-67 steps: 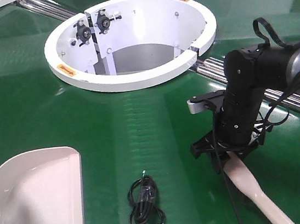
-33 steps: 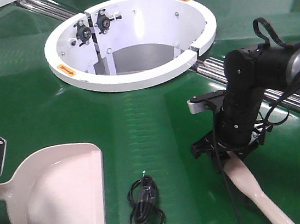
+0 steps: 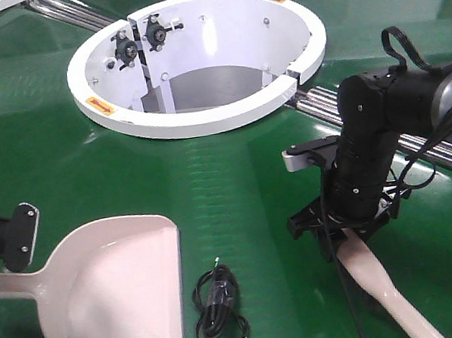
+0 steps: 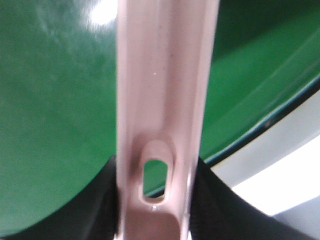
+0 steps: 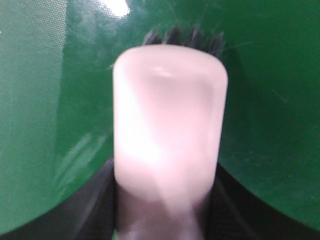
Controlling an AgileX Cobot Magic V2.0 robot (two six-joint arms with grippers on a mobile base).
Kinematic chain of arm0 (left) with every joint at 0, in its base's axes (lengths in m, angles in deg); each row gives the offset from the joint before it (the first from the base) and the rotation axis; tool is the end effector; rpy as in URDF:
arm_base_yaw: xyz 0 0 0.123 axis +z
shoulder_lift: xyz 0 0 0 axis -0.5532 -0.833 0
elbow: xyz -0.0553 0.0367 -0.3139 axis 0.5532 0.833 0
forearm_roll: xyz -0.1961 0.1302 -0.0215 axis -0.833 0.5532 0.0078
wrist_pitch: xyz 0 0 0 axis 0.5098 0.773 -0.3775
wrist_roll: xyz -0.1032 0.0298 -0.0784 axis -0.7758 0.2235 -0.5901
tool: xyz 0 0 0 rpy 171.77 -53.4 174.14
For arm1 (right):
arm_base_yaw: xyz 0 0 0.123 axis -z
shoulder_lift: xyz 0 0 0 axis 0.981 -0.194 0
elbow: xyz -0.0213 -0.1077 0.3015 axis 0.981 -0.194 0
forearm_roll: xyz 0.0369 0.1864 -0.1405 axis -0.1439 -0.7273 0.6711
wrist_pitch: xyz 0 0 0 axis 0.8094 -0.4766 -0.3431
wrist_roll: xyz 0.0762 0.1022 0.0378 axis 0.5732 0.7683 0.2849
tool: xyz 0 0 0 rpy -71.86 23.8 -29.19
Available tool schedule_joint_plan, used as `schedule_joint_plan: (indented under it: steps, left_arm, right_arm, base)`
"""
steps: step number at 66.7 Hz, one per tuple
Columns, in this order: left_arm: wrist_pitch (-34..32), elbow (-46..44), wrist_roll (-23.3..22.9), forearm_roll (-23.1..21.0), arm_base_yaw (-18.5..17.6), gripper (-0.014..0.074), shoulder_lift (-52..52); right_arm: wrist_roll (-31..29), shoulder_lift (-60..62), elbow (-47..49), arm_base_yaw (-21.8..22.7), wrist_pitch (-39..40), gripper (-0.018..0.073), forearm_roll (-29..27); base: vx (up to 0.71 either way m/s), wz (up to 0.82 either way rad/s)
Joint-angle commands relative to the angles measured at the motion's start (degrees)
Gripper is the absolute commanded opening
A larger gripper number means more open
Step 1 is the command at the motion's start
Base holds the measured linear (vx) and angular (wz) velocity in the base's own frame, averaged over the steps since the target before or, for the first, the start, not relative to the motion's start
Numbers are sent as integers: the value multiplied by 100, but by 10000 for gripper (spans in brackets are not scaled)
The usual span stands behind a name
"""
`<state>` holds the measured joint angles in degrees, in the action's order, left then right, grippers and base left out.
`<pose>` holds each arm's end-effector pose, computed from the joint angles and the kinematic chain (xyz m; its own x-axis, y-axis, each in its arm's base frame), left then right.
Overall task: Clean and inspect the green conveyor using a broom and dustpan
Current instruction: 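Grasp the pink dustpan handle with the left gripper and slide it toward the cable, then lift the brush with the right gripper and bring it over the black cable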
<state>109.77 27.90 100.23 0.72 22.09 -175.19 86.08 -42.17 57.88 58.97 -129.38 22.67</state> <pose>0.2655 -0.0045 0.2451 -0.0708 0.9305 0.3595 0.9964 0.0492 0.0688 0.3127 0.1238 0.2039 -0.9508 -0.3064 0.0461 -0.3024 0.9501 0.0764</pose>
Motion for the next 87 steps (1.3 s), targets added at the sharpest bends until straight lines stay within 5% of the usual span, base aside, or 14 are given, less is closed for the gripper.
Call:
schedule_joint_plan:
  steps: [1, 31, 87]
  left_arm:
    - [168, -144, -99, -302, -145, -24, 88]
    - [167, -350, -257, -447, -532, -24, -141]
    - [161, -472, -257, -441, -532, -24, -141]
  right_arm:
    - [0, 302, 152, 7, -28, -5, -10]
    - [0, 302, 152, 7, -29, -5, -16]
    - [0, 302, 152, 7, -25, -5, -11]
  base:
    - [0, 0]
    - [0, 0]
    - [0, 0]
